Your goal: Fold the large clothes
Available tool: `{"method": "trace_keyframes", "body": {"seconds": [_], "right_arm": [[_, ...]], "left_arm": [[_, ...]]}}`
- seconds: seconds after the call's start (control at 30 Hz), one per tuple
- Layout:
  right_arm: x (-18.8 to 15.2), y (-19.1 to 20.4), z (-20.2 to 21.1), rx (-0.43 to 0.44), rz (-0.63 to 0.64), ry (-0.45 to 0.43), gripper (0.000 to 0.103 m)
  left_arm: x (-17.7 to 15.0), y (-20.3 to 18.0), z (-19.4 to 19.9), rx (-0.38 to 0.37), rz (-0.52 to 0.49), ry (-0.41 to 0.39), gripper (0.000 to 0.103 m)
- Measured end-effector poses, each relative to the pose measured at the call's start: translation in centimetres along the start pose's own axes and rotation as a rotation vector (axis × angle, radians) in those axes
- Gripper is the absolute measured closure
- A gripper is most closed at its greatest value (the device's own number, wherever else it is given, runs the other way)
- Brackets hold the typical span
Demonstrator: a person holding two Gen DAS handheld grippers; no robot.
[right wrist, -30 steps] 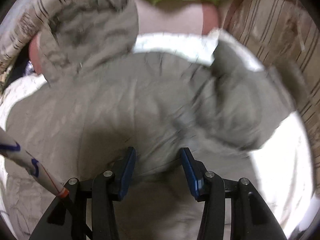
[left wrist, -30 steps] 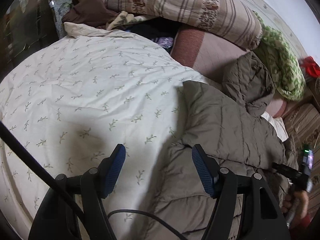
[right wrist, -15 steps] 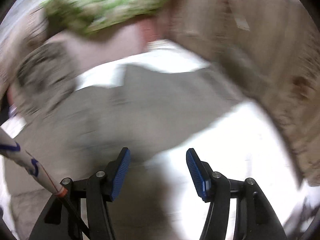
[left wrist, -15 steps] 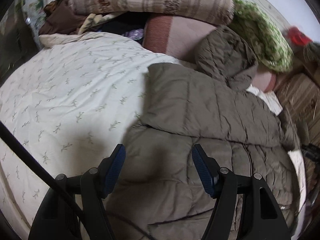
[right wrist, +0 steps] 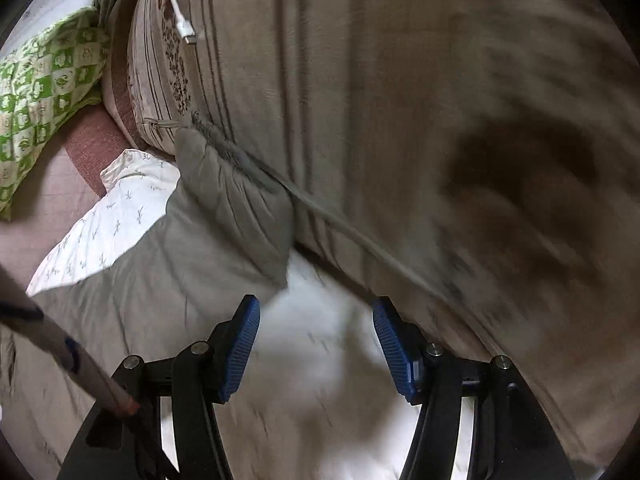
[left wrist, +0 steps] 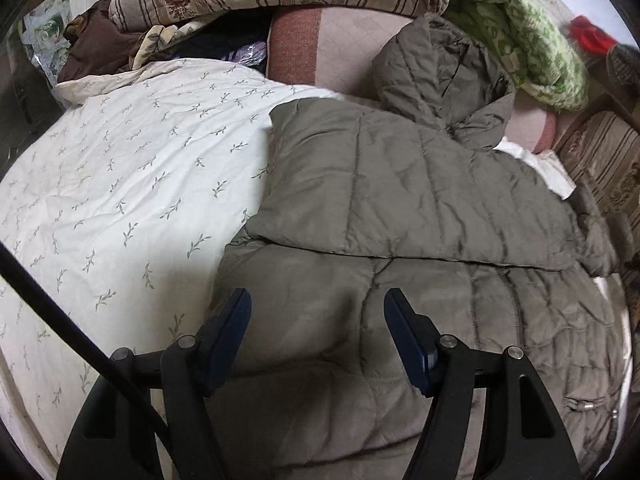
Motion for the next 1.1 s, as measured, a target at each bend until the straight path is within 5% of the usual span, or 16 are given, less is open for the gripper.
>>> {"method": "trace_keyframes", "body": {"seconds": [0.13,0.2,0.23,0.37,0.57,0.73,0.93,1.1], "right_arm": [[1.5,1.4,-2.6,-0.032,0.032,0.020,0.041],[1.5,2.2,-3.4,-0.038,0.046,0.019,0.079],[1.6,2.7,-3.4,-0.035,0.059,0.026,0.088],[1.3,3.8,0.0,-0.048,0.077,-0.036,0.091],[-0.3,7.4,11.0,0.010,0.201,-0.163,0.092],[-3.3,13.1,20.7,0.121,0.313,-0.245,0.093],[-9.9,24.5,28.7,0.320,0.491,-0.263,0.093],[-18.8,34.1,30.9,0.468,0.677,-0.185,0.093]], "left_arm": [[-0.1,0.2,-1.6,0.015,0.013,0.045,0.035],[-0.2,0.3,-1.9,0.022,0.020,0.054,0.035],[-0.3,0.4,-1.8,0.023,0.019,0.053,0.035],[-0.3,0.3,-0.2,-0.014,0.016,0.030,0.035],[-0.3,1.2,4.6,-0.116,0.030,-0.049,0.035],[-0.1,4.1,8.9,-0.096,0.067,-0.164,0.035],[-0.3,11.5,11.6,0.006,0.218,-0.248,0.035],[-0.6,17.6,12.2,0.023,0.385,-0.264,0.035]]}}
Point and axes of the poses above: each gripper's, at about its wrist camera, not at the fingertips, and z roughly against the way its jaws point, y to its left, x to its top, the point moved 5 cm from there along -z, roughly the way its jaws point, and after that the axes turned 8 degrees about y, right-handed, at the moved point
